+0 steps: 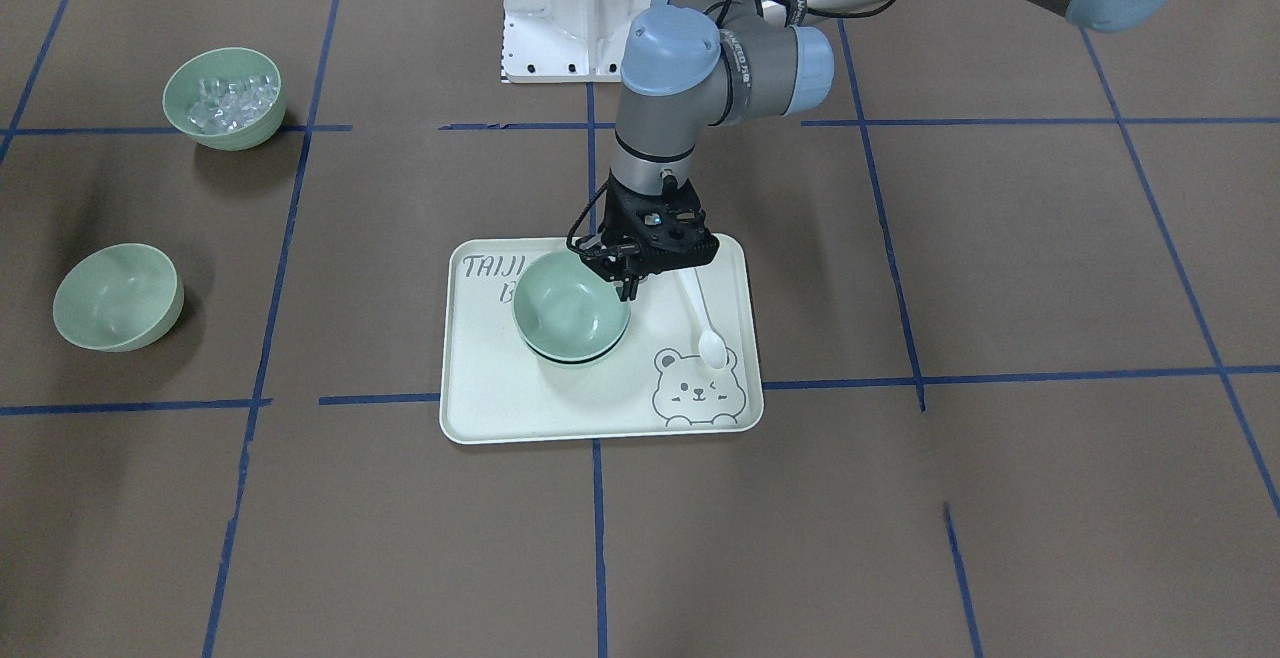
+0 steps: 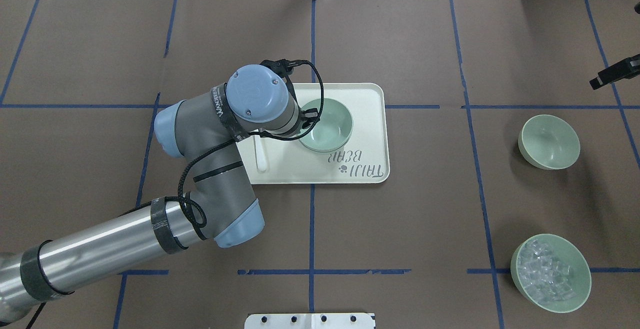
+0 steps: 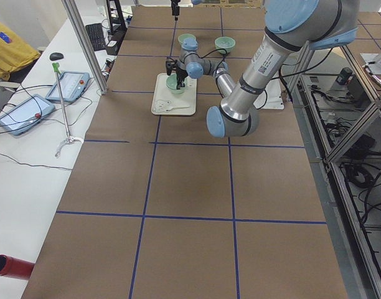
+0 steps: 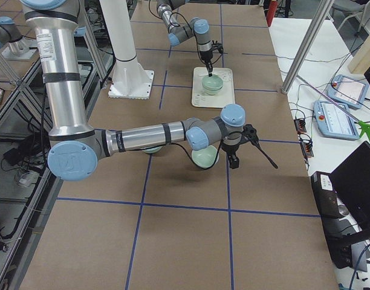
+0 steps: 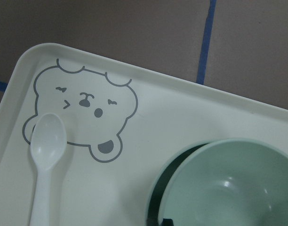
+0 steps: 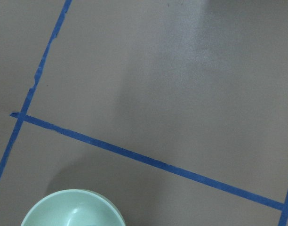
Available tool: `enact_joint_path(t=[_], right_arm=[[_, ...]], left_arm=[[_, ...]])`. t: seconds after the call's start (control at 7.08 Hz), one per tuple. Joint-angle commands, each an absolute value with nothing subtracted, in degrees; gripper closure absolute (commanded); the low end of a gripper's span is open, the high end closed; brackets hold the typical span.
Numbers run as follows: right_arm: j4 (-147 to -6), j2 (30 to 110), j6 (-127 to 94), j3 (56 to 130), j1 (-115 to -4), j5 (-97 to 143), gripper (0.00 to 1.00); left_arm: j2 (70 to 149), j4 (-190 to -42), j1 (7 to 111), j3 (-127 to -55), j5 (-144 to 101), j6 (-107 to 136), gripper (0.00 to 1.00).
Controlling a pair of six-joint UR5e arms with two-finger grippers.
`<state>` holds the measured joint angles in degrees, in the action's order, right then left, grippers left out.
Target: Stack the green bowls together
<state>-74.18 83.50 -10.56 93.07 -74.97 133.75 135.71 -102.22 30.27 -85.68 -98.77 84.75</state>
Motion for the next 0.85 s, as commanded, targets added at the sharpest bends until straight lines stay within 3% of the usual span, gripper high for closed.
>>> enact_joint_path(t=[0.0,0.14,0.42,0.71], right_arm=[[-74.2,83.6,-10.6,93.1,-75.0,133.8,0.0],[-74.2,83.6,-11.2,93.2,-75.0,133.9,0.0],[-74.2,83.7,-11.3,94.0,-74.5,133.9,0.0],[-73.8,84.6,-12.8,94.1,-73.8,133.8,0.0]], left_arm=[[135.0,-102.2,30.3,-85.9,-98.6,84.6,0.52],[134.0,-102.2,30.5,-86.3,-98.6,83.8,0.01],[127.1,-101.4,37.4,-96.3,-104.0,68.2,0.0],[116.9,-101.5,52.0,-101.0,-115.8,46.0,0.0]])
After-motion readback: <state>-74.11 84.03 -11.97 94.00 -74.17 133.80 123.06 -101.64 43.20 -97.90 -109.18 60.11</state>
